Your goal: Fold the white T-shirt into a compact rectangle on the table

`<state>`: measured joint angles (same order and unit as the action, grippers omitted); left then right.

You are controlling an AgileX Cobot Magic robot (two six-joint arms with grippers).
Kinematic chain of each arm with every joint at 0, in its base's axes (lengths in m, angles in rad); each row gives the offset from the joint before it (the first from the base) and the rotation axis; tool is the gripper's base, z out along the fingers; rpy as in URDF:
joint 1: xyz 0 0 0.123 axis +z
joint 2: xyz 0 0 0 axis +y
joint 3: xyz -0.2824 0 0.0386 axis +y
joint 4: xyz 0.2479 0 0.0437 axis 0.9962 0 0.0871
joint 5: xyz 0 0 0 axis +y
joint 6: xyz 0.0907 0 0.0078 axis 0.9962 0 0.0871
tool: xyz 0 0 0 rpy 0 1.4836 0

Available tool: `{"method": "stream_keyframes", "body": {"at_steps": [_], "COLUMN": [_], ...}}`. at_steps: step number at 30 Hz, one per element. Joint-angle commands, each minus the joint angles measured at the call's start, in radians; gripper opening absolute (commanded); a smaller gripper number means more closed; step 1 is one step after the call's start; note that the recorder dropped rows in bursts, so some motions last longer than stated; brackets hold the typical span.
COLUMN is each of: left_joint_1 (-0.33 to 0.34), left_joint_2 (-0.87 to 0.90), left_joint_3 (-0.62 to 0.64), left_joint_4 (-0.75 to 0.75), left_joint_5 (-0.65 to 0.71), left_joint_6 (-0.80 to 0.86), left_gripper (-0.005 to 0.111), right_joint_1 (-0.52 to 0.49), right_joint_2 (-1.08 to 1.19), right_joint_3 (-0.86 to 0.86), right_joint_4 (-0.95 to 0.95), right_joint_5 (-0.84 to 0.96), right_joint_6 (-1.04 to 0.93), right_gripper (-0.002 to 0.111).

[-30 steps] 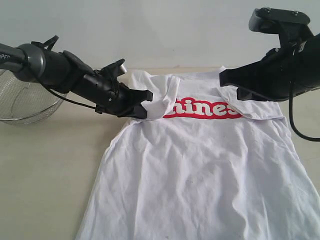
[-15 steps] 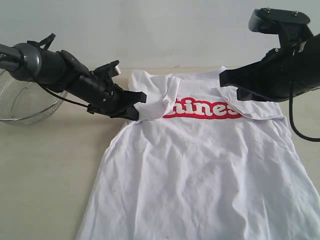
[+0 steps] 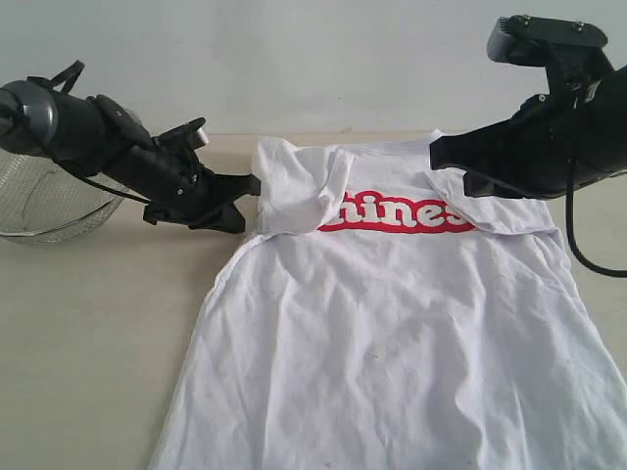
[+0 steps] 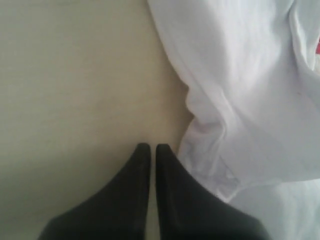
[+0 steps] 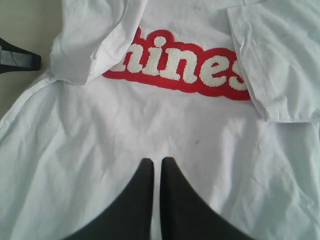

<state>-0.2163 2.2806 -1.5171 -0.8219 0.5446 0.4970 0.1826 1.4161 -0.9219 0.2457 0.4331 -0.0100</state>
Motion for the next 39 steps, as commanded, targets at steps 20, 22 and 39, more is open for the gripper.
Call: {"method": "stream_keyframes", "body": {"at_steps": [20,22,39], "left_joint_1": [-0.105,-0.107,-0.105], "left_joint_2": [0.069,0.084,0.109], "left_joint_3": [-0.188,-0.196,-0.202], "left_joint_4": [-0.214,-0.210,0.194], "left_joint_5": [0.010,0.003,-0.001], "left_joint_6": [0.116,0.116,-0.176], "left_gripper": [0.004,0.004,0.004], "right_joint_1": [0.000,0.000,0.000], "right_joint_2": [-0.009,-0.009,-0.009], "right_joint_3": [0.003,0.003,0.003], "right_joint_4": [0.013,0.013,0.017], "right_joint_5": [0.004,0.004,0.003], "right_joint_6": [-0.006,-0.006,-0.006], "right_gripper": [0.000,0.000,0.000]}}
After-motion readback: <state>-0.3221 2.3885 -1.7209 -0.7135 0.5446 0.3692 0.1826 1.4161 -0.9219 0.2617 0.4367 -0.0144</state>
